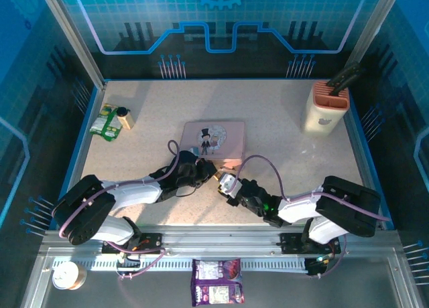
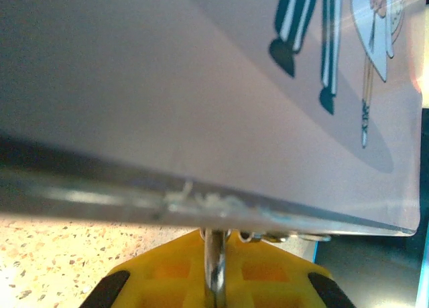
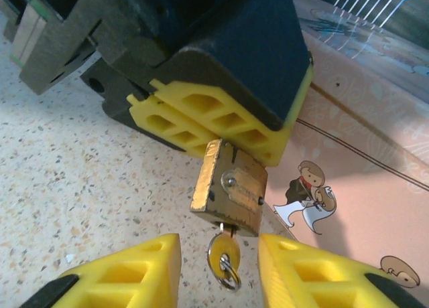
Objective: Unlock the padlock with the key
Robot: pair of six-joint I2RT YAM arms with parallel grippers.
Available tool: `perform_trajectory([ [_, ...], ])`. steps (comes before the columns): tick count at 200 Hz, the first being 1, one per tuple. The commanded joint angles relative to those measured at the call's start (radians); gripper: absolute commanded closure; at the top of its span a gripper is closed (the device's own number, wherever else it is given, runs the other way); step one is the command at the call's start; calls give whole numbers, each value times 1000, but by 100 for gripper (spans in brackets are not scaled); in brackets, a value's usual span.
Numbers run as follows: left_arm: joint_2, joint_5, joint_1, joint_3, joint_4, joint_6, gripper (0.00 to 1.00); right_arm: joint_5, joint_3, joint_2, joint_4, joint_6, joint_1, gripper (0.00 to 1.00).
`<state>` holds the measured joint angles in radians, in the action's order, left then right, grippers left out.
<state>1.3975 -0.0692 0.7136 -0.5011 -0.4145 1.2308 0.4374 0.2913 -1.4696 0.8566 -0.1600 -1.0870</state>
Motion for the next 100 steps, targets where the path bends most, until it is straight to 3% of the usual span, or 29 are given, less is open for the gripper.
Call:
perform_trajectory([
  [1,-47,-13,-6,-5,-107,16,100,62,-7,-16,115,-18,-14,66],
  [100,-41,-9,-8,-14,-107,19,100,93,-32,-50,156,9,-19,73],
])
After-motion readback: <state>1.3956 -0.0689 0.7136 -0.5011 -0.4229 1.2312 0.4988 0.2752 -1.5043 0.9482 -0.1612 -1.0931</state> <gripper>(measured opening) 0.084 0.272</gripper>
